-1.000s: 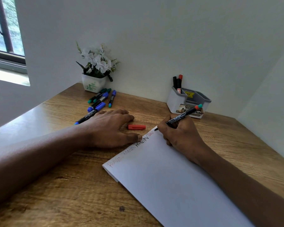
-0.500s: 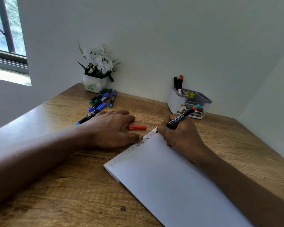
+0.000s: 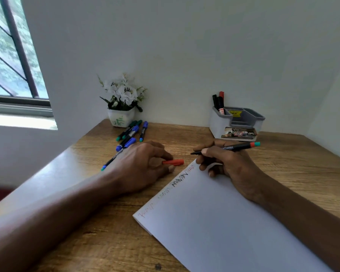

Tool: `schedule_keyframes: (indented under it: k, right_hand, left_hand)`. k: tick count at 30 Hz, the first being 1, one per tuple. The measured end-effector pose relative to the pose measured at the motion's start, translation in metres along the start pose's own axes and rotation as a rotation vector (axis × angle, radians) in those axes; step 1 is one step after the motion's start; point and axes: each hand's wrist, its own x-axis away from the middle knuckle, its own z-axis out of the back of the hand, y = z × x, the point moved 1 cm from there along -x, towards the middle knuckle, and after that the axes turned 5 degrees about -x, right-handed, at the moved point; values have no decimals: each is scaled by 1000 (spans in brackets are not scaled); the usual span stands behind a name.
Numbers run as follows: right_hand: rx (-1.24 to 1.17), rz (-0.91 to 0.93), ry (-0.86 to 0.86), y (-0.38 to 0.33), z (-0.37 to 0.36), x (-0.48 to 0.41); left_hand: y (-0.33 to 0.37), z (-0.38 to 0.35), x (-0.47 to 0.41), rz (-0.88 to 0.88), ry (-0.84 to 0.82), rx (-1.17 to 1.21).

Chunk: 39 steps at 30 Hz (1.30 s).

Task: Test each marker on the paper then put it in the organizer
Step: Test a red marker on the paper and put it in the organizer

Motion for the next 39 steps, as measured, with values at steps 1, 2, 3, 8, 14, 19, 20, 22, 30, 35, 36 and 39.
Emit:
schedule_keyframes:
  k: [1, 2, 3, 8, 14, 19, 20, 22, 30, 35, 36, 39]
  right_hand:
    - [-23, -11, -29, 0, -1, 0]
    - [-40, -19, -57, -1, -2, 1]
    - [-51, -18, -78, -2, -2, 2]
    - [-51, 25, -92, -8, -2, 6]
    - [-66, 27, -101, -10, -1, 7]
    - [-30, 29, -110, -9, -1, 8]
    - [-35, 31, -108, -9, -1, 7]
    - [-57, 39, -98, -8, 0, 6]
    - [-96, 63, -123, -5, 1, 5]
    - [-123, 92, -174, -7, -4, 9]
    - [-119, 110, -174, -8, -5, 10]
    - [-66, 146, -187, -9, -8, 12]
  left_hand:
    - [-1, -1, 0, 2, 25, 4]
    - [-2, -2, 0, 6, 57, 20]
    - [-3, -2, -1, 13, 89, 43]
    - [-6, -3, -3, 60, 161, 233]
    - [-5, -3, -4, 54, 135, 346]
    - [-2, -3, -3, 12, 138, 369]
    - [-2, -3, -3, 3, 138, 382]
    - [-1, -2, -2, -14, 139, 403]
    - [2, -2, -1, -61, 136, 443]
    - [3, -1, 1, -111, 132, 490]
    - [3, 0, 1, -127, 124, 512]
    - [7, -2, 3, -203, 83, 556]
